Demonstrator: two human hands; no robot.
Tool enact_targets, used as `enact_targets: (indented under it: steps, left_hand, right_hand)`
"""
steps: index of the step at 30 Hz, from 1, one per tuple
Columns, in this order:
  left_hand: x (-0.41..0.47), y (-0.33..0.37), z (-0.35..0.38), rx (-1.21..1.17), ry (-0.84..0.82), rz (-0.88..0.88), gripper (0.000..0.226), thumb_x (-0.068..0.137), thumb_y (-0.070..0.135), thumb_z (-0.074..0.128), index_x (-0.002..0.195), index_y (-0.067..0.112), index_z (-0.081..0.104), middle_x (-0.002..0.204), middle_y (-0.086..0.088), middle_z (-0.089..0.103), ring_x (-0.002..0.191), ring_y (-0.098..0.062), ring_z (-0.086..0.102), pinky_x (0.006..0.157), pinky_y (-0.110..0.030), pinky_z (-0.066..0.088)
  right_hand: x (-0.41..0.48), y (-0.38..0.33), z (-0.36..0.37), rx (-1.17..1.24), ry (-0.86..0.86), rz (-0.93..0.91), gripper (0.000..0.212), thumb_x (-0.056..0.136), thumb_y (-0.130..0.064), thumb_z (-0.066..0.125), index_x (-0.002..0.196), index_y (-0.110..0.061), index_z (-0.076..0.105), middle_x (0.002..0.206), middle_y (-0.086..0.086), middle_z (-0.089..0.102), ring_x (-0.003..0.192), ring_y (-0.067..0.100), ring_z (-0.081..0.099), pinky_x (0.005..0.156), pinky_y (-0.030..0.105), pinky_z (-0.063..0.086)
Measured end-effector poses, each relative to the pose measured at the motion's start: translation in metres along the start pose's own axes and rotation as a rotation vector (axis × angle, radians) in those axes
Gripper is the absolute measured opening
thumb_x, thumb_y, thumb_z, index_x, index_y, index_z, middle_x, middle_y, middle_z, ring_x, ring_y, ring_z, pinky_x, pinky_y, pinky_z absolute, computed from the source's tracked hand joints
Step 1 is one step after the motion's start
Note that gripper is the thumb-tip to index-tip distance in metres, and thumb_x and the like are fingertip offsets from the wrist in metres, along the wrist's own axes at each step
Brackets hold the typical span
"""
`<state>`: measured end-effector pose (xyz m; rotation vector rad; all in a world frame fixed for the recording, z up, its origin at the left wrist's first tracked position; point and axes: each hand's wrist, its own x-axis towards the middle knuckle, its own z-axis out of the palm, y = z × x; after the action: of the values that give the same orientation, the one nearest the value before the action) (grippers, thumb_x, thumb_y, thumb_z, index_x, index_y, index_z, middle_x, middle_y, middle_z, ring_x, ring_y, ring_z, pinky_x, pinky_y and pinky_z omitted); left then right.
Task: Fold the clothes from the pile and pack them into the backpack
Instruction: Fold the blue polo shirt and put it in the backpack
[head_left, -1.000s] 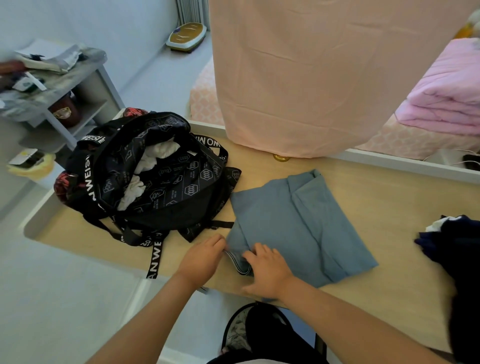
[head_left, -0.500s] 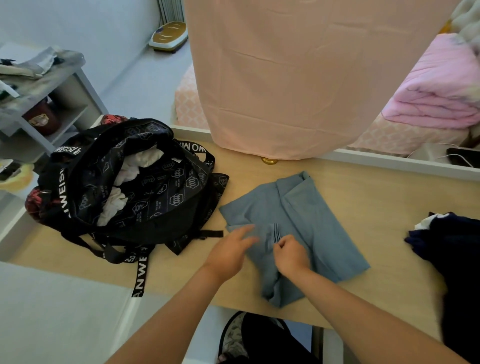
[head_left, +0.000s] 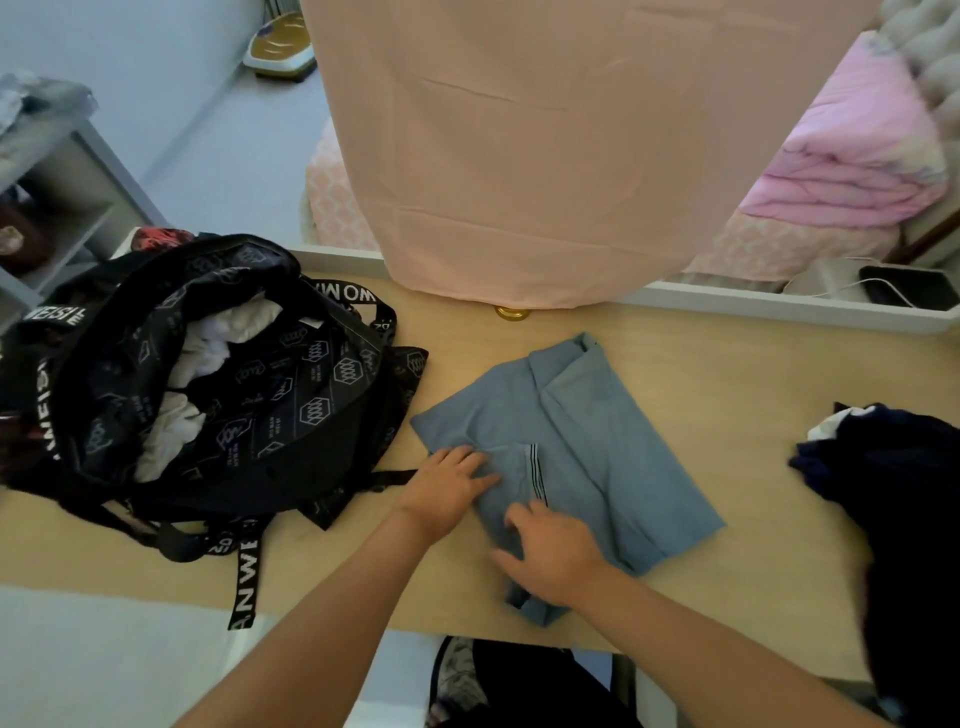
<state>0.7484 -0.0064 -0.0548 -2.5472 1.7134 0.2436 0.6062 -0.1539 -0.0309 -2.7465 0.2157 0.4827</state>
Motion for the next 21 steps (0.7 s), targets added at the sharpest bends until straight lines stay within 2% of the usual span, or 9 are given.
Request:
enact_targets:
  steps: [1, 3, 5, 8, 11, 14, 16, 19, 21]
  left_hand:
    - [0.004, -0.002, -0.001, -0.004, 0.015, 0.003, 0.047, 0.068, 0.016, 0.081, 0.112, 0.027, 0.073, 0.121, -0.003, 0.067, 0.110, -0.026, 0.064, 0.091, -0.037, 0.052]
    - [0.011, -0.005, -0.001, -0.057, 0.052, 0.020, 0.035, 0.068, 0.012, 0.080, 0.101, 0.021, 0.077, 0.113, -0.002, 0.071, 0.104, -0.025, 0.068, 0.090, -0.036, 0.053]
    - [0.014, -0.007, -0.005, -0.136, 0.027, 0.002, 0.031, 0.077, 0.005, 0.067, 0.106, 0.015, 0.072, 0.111, -0.005, 0.069, 0.104, -0.025, 0.065, 0.092, -0.034, 0.050]
    - [0.014, -0.001, -0.020, -0.142, -0.130, -0.019, 0.035, 0.088, 0.006, 0.045, 0.120, 0.014, 0.057, 0.110, -0.007, 0.062, 0.103, -0.026, 0.058, 0.086, -0.035, 0.044]
    - [0.018, 0.001, -0.036, -0.169, -0.333, -0.006, 0.026, 0.097, 0.017, 0.041, 0.119, 0.014, 0.055, 0.110, -0.010, 0.064, 0.101, -0.030, 0.060, 0.073, -0.035, 0.039]
    - [0.036, 0.002, -0.055, -0.278, -0.403, 0.027, 0.024, 0.104, 0.025, 0.039, 0.108, 0.010, 0.058, 0.107, -0.014, 0.066, 0.099, -0.032, 0.062, 0.073, -0.036, 0.039]
    - [0.059, 0.003, -0.073, -0.288, -0.359, 0.023, 0.027, 0.104, 0.028, 0.039, 0.111, 0.012, 0.059, 0.107, -0.011, 0.066, 0.098, -0.030, 0.062, 0.076, -0.036, 0.043]
    - [0.102, 0.012, -0.091, -0.136, -0.218, -0.013, 0.024, 0.103, 0.032, 0.041, 0.111, 0.018, 0.059, 0.109, -0.007, 0.067, 0.101, -0.029, 0.061, 0.079, -0.036, 0.041]
    - [0.125, 0.020, -0.092, 0.068, -0.100, -0.034, 0.020, 0.097, 0.026, 0.049, 0.116, 0.023, 0.057, 0.113, -0.003, 0.064, 0.107, -0.027, 0.056, 0.090, -0.037, 0.036]
  right_hand:
    - [-0.001, 0.000, 0.002, -0.004, -0.120, 0.069, 0.059, 0.082, -0.066, 0.054, 0.118, -0.020, 0.044, 0.114, 0.004, 0.048, 0.100, 0.027, 0.058, 0.076, 0.038, 0.046]
    - [0.000, 0.003, 0.002, -0.052, -0.163, 0.168, 0.074, 0.072, -0.068, 0.061, 0.121, -0.019, 0.037, 0.118, 0.005, 0.041, 0.105, 0.028, 0.053, 0.079, 0.039, 0.048]
    - [0.001, 0.007, -0.001, -0.087, -0.166, 0.220, 0.064, 0.074, -0.047, 0.070, 0.120, -0.018, 0.036, 0.120, 0.006, 0.040, 0.107, 0.028, 0.051, 0.079, 0.039, 0.048]
    - [0.004, 0.024, -0.018, -0.155, -0.194, 0.246, 0.035, 0.089, -0.012, 0.055, 0.123, -0.013, 0.047, 0.125, 0.010, 0.054, 0.113, 0.028, 0.058, 0.086, 0.037, 0.049]
    - [0.002, 0.047, -0.049, -0.068, -0.362, 0.199, 0.013, 0.089, -0.010, 0.051, 0.093, -0.012, 0.064, 0.103, 0.010, 0.065, 0.104, 0.029, 0.064, 0.078, 0.033, 0.049]
    - [-0.001, 0.069, -0.077, 0.090, -0.440, 0.238, 0.021, 0.085, -0.006, 0.049, 0.066, -0.017, 0.051, 0.087, 0.012, 0.061, 0.081, 0.024, 0.055, 0.062, 0.026, 0.036]
    - [0.001, 0.085, -0.091, 0.134, -0.428, 0.273, 0.016, 0.081, -0.008, 0.049, 0.067, -0.014, 0.053, 0.081, 0.014, 0.064, 0.076, 0.024, 0.057, 0.055, 0.028, 0.035]
    - [0.005, 0.113, -0.104, 0.187, -0.393, 0.364, 0.012, 0.079, -0.015, 0.053, 0.067, -0.016, 0.053, 0.067, 0.003, 0.055, 0.070, 0.021, 0.057, 0.050, 0.026, 0.033]
    - [0.007, 0.132, -0.105, 0.237, -0.250, 0.462, 0.006, 0.076, -0.024, 0.056, 0.074, -0.019, 0.057, 0.078, 0.004, 0.064, 0.080, 0.023, 0.063, 0.058, 0.026, 0.040]
